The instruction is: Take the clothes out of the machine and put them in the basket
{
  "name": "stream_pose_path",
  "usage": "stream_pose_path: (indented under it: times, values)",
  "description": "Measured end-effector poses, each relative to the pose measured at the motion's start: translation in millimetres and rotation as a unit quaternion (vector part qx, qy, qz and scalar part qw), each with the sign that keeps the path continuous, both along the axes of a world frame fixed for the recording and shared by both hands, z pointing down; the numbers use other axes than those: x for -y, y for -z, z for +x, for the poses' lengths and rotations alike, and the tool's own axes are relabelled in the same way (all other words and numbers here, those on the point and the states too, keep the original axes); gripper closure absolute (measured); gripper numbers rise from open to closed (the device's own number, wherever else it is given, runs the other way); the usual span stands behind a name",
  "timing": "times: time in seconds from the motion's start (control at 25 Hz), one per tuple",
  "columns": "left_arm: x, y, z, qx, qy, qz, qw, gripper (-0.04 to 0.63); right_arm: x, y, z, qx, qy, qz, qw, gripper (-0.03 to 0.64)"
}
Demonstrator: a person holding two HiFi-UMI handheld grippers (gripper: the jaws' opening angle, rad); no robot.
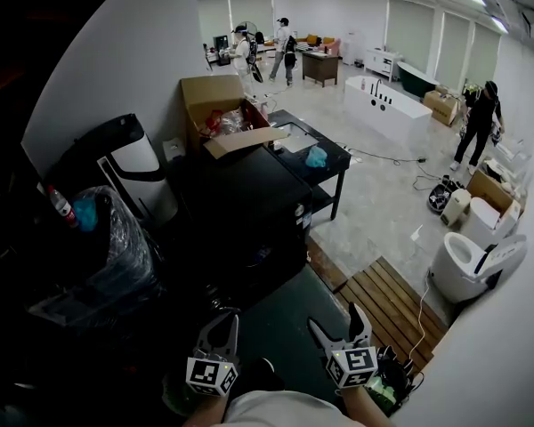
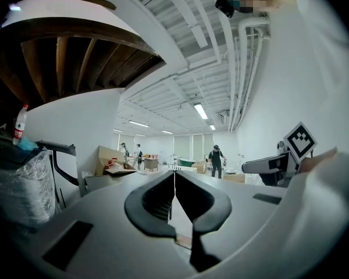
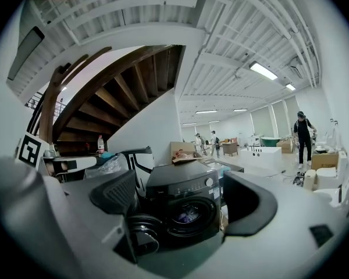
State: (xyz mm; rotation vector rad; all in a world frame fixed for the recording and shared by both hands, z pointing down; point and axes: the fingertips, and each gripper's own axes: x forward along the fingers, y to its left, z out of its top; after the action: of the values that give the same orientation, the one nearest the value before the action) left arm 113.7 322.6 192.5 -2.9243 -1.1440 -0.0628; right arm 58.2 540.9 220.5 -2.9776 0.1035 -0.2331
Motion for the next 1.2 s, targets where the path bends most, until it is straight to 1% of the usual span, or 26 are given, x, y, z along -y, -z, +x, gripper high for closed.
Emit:
stream_pose_path:
  times: [0.24,0.48,0.64,0.76,0.92,1.08,1.2]
  values:
    - [3,-9,59,0.013,0.005,0.002,0.9999,0.575,1,-4,59,0.009,0.008,-0.005,1.0,0.152]
    - [5,-8,118,0.011,0.0,0.004,0.9999,0.575,6,-4,119,0.009,0.015,-0.009,1.0,0.153]
    - [11,-11,148,0.013,0.0,0.004,0.9999,0.575,12,-4,151,0.008,0.018,-0.005,1.0,0.153]
    - [15,-8,163,0.01,0.001,0.009,0.9999,0.575,18,-4,169,0.01,0.025,-0.001,1.0,0.153]
    - [18,-13,177,0.012,0.004,0.009,0.9999,0.575,22,-7,188,0.017,0.044,-0.012,0.999,0.153]
    - [20,-12,184,0.016,0.021,0.015,0.9995,0.574,20,-7,205,0.015,0.058,-0.01,0.998,0.153]
    - [20,-10,189,0.01,0.041,0.023,0.9988,0.574,17,-7,219,0.014,0.077,-0.008,0.997,0.153]
